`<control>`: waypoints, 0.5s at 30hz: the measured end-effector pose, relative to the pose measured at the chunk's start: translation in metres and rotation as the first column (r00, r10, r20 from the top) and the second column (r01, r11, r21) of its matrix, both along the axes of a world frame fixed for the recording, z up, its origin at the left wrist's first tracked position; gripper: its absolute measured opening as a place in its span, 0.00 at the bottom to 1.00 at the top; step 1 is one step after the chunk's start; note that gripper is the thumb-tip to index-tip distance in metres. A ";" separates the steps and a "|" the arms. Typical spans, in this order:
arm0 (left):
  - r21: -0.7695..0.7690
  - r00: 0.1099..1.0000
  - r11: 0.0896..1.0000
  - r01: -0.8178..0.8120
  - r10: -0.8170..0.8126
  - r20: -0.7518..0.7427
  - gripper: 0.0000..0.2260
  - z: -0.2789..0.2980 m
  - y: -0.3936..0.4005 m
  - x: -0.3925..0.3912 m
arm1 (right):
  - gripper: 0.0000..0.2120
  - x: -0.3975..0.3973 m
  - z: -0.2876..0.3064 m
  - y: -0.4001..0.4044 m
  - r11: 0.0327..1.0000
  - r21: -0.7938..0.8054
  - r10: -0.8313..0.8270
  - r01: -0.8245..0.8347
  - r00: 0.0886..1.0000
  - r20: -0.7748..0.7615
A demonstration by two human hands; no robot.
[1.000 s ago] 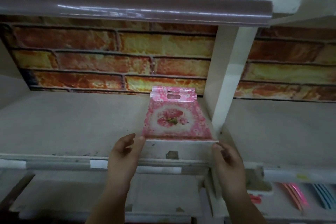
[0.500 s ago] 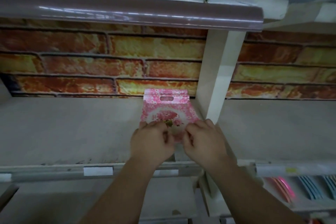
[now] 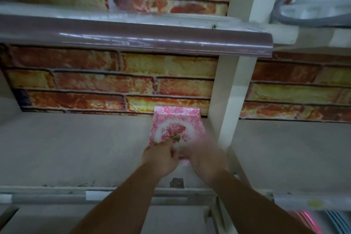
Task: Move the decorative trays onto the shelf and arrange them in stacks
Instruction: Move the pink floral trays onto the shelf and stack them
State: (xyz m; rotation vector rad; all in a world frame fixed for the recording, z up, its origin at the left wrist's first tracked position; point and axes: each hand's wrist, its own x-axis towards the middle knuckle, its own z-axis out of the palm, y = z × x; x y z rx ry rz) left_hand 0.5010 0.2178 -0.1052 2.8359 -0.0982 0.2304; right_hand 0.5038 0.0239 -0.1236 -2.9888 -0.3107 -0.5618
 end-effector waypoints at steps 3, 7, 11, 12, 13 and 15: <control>0.034 1.000 0.999 -0.004 0.005 -0.019 0.15 -0.012 0.004 0.007 | 0.30 0.008 -0.010 -0.001 0.999 -0.016 -0.042 0.042 0.998 -0.040; 0.070 0.997 0.997 0.014 -0.020 0.080 0.21 -0.024 0.004 0.010 | 0.31 0.008 -0.008 0.003 0.998 -0.051 -0.045 0.044 0.999 -0.017; 0.131 1.000 0.991 0.014 -0.017 0.023 0.24 -0.013 0.000 0.004 | 0.32 0.006 -0.001 0.003 0.996 -0.078 -0.050 0.045 0.997 -0.066; 0.148 1.000 0.989 -0.013 0.010 0.020 0.25 -0.009 -0.004 -0.002 | 0.30 0.003 0.000 0.004 0.996 -0.072 -0.056 0.051 0.996 -0.066; 0.157 0.999 0.987 -0.038 0.035 0.025 0.26 -0.004 -0.009 -0.009 | 0.29 0.000 0.000 0.006 0.996 -0.053 -0.071 0.069 0.996 -0.048; 0.131 0.997 0.990 -0.051 0.042 0.071 0.25 0.006 -0.020 -0.024 | 0.22 -0.011 -0.004 0.002 0.995 0.051 -0.088 0.085 0.995 0.056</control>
